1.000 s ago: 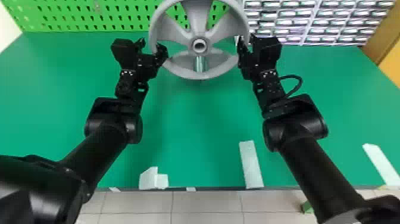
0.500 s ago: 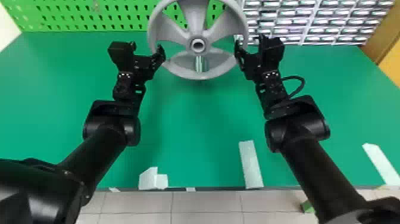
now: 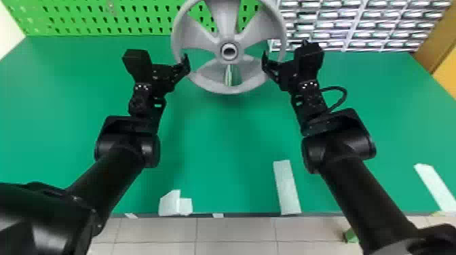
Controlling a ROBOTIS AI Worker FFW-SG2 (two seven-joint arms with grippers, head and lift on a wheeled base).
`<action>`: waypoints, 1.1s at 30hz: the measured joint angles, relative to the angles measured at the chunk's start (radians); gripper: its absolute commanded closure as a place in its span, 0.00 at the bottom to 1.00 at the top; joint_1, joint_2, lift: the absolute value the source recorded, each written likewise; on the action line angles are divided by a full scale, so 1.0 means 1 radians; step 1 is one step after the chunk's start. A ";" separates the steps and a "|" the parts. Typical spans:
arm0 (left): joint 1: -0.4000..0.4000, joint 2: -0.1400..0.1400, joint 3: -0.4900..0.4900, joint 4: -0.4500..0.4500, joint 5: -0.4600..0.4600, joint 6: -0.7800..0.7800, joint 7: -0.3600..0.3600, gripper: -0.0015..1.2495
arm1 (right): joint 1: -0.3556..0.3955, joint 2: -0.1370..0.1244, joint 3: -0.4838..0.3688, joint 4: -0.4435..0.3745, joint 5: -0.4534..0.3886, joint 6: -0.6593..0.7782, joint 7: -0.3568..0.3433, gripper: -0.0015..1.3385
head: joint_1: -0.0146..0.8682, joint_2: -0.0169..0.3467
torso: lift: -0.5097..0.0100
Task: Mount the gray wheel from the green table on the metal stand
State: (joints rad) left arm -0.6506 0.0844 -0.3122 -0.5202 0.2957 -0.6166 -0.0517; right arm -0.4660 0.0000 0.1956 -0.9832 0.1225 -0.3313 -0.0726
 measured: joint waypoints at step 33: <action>0.023 0.000 -0.032 -0.066 -0.049 0.002 0.037 0.00 | 0.003 0.000 0.011 0.000 -0.001 -0.011 -0.003 0.00 | 1.00 0.19 | 0.79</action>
State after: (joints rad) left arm -0.6276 0.0842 -0.3444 -0.5865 0.2466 -0.6148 -0.0151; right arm -0.4630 0.0000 0.2062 -0.9833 0.1212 -0.3421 -0.0753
